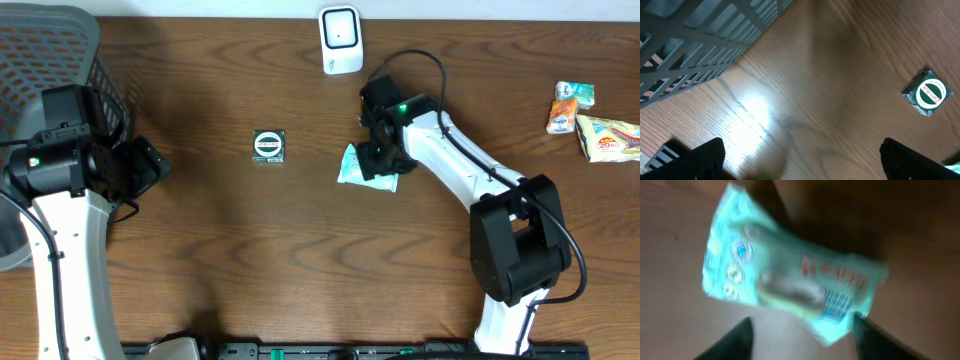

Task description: Scan the item barcode

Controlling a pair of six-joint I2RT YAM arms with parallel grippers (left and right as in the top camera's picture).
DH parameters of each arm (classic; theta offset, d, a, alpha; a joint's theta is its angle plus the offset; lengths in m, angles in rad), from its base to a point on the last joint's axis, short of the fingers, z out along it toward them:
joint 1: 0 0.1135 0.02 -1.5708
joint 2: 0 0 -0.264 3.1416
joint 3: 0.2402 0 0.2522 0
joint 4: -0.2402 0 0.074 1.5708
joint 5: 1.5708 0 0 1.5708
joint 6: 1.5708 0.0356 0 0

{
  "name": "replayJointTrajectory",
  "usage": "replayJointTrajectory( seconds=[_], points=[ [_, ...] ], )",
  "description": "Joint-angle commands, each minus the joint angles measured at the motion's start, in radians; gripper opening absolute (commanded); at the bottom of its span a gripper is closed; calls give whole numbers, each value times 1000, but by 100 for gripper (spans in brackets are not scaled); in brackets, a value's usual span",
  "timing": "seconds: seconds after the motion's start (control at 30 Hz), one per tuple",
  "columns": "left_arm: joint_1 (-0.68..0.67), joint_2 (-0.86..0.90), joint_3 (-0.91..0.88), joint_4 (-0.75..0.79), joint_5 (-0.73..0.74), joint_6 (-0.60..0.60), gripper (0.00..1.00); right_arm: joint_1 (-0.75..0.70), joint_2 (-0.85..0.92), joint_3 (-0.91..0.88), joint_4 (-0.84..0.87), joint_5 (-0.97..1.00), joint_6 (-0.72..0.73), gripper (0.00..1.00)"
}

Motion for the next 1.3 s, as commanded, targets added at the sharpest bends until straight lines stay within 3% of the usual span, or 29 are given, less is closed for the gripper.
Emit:
replayJointTrajectory(
  seconds=[0.0,0.1,0.53,0.8,0.9,1.03,1.1,1.27],
  points=[
    [3,-4,-2,-5,-16,-6,98,27,-31,21,26,134,-344,65],
    [3,-4,-2,-5,-16,-6,97,50,-31,15,26,139,-465,65],
    [3,-4,-2,-5,-16,-6,98,163,-30,-70,98,309,-463,61],
    [3,-4,-2,-5,-16,-6,98,164,-30,-184,220,311,-463,58],
    [3,-4,-2,-5,-16,-6,98,164,-30,-230,273,311,-463,49],
    [3,-4,-2,-5,-16,-6,97,164,-30,-250,303,311,-384,8],
    [3,-4,-2,-5,-16,-6,97,164,-31,-241,301,309,-329,1],
    [3,-4,-2,-5,-16,-6,98,157,-34,-152,223,147,-251,1]
  ],
)
